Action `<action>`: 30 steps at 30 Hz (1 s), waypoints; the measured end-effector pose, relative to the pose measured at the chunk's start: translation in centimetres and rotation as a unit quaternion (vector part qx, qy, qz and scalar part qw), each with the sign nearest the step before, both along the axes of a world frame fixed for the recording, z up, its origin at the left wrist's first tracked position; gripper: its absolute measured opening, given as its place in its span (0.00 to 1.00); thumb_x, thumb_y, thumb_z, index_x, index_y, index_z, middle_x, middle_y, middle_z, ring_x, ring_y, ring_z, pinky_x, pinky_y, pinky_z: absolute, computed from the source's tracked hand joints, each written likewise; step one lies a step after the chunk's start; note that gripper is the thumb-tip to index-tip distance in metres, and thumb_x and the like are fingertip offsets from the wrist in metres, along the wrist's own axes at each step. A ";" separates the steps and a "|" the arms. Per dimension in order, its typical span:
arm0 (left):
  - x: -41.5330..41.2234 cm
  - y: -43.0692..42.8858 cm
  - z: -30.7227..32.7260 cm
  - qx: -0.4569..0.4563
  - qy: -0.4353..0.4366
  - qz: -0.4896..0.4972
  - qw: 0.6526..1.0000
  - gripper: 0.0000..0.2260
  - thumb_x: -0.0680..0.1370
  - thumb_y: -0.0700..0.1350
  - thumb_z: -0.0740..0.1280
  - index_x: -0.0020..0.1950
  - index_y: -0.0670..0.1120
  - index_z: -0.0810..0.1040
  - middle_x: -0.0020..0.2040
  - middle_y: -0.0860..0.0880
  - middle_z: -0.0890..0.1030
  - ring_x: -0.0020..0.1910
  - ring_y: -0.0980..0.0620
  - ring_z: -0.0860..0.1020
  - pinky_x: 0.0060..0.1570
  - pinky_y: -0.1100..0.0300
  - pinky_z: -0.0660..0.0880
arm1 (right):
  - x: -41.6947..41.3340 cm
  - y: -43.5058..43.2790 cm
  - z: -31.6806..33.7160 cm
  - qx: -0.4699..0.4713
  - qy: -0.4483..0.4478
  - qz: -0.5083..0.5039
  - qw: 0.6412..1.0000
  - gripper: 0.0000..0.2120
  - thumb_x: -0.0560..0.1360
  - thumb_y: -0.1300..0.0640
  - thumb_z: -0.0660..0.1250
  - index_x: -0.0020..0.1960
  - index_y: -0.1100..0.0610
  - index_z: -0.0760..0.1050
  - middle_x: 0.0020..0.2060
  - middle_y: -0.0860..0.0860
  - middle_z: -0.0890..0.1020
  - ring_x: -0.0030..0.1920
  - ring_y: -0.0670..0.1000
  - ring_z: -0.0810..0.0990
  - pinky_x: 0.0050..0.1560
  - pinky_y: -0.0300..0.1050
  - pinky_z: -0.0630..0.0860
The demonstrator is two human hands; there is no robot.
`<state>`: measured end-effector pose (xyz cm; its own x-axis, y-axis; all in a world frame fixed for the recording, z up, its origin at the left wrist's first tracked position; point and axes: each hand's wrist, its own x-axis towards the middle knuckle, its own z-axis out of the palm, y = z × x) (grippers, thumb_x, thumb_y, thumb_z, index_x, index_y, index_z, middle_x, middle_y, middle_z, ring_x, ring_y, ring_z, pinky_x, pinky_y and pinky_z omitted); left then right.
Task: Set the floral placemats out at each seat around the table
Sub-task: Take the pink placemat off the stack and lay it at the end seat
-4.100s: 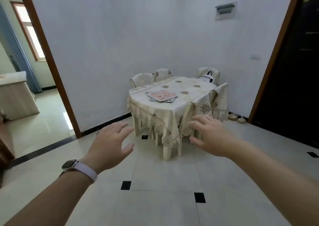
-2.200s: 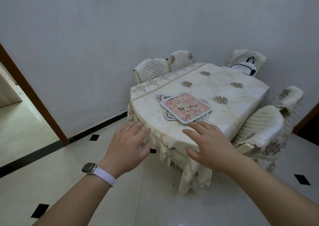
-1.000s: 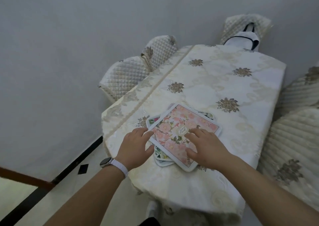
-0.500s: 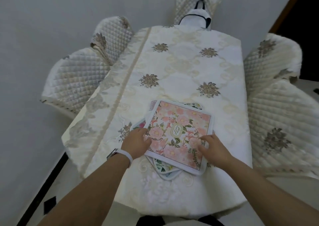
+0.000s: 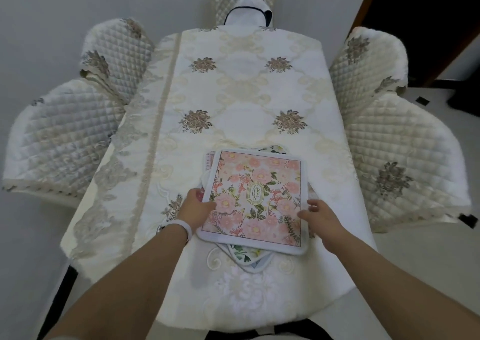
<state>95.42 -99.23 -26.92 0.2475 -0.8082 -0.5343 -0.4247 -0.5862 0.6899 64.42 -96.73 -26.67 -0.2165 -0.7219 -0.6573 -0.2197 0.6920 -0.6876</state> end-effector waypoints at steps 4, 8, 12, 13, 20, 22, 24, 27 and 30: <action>-0.1 -1.7 -0.4 0.014 -0.015 -0.027 0.999 0.14 0.75 0.44 0.69 0.60 0.46 0.75 0.51 0.50 0.82 0.45 0.51 0.80 0.40 0.58 0.73 | -0.1 -0.7 0.1 -0.012 -0.028 -0.034 0.999 0.07 0.75 0.63 0.67 0.49 0.53 0.73 0.46 0.54 0.79 0.40 0.57 0.78 0.37 0.50 0.70; -0.3 -2.8 -0.7 0.020 -0.009 -0.014 1.000 0.14 0.74 0.41 0.69 0.59 0.47 0.75 0.49 0.48 0.82 0.45 0.47 0.82 0.47 0.50 0.80 | 0.0 -1.9 -0.1 -0.023 -0.045 -0.014 0.999 0.10 0.75 0.66 0.65 0.46 0.50 0.74 0.45 0.53 0.81 0.44 0.56 0.82 0.46 0.53 0.79; -0.7 -3.4 -0.9 0.010 -0.003 -0.008 1.000 0.16 0.74 0.38 0.69 0.57 0.50 0.71 0.51 0.48 0.80 0.46 0.46 0.81 0.45 0.53 0.79 | -0.3 -2.7 -1.3 -0.011 -0.066 -0.018 0.998 0.13 0.74 0.66 0.66 0.56 0.55 0.74 0.50 0.54 0.82 0.49 0.57 0.83 0.53 0.59 0.80; -0.8 -3.4 -1.0 0.008 0.003 -0.002 1.000 0.17 0.73 0.37 0.70 0.58 0.50 0.70 0.51 0.47 0.79 0.46 0.46 0.81 0.42 0.55 0.78 | -0.4 -2.7 -1.5 -0.008 -0.072 -0.025 0.997 0.14 0.73 0.67 0.66 0.56 0.54 0.74 0.50 0.54 0.82 0.49 0.57 0.82 0.53 0.60 0.80; -1.3 -2.9 -0.4 0.015 0.056 0.004 0.998 0.12 0.73 0.39 0.72 0.55 0.45 0.75 0.48 0.45 0.82 0.44 0.43 0.83 0.47 0.45 0.81 | -1.1 -2.5 -0.5 -0.024 -0.093 -0.051 0.994 0.16 0.73 0.70 0.63 0.57 0.55 0.75 0.52 0.55 0.82 0.49 0.58 0.83 0.46 0.55 0.82; -1.7 -2.6 -0.1 0.007 0.080 0.006 0.997 0.11 0.74 0.39 0.71 0.54 0.46 0.75 0.49 0.44 0.82 0.45 0.43 0.83 0.46 0.45 0.81 | -1.5 -2.8 0.7 -0.039 -0.081 -0.039 0.995 0.15 0.74 0.69 0.63 0.57 0.55 0.74 0.51 0.55 0.82 0.48 0.57 0.83 0.43 0.51 0.80; -2.3 -2.3 0.4 -0.008 0.104 0.013 0.994 0.10 0.75 0.38 0.70 0.54 0.46 0.74 0.50 0.44 0.82 0.45 0.43 0.82 0.44 0.47 0.81 | -2.0 -2.9 1.9 -0.059 -0.061 -0.029 0.996 0.13 0.74 0.69 0.63 0.54 0.54 0.75 0.50 0.55 0.83 0.47 0.57 0.83 0.44 0.51 0.80; -2.9 -1.9 1.3 -0.026 0.140 0.019 0.990 0.10 0.75 0.37 0.70 0.54 0.46 0.74 0.50 0.43 0.82 0.45 0.43 0.83 0.45 0.47 0.81 | -2.7 -2.5 3.6 -0.087 -0.039 -0.024 0.995 0.13 0.74 0.67 0.64 0.54 0.53 0.75 0.50 0.56 0.83 0.47 0.57 0.83 0.47 0.55 0.81; -3.4 -1.5 2.2 -0.026 0.199 0.027 0.979 0.09 0.75 0.37 0.70 0.53 0.45 0.75 0.50 0.40 0.82 0.46 0.39 0.83 0.48 0.40 0.80 | -3.6 -1.1 5.2 -0.105 -0.018 -0.010 0.994 0.15 0.75 0.66 0.66 0.58 0.53 0.74 0.49 0.55 0.83 0.47 0.56 0.83 0.47 0.54 0.81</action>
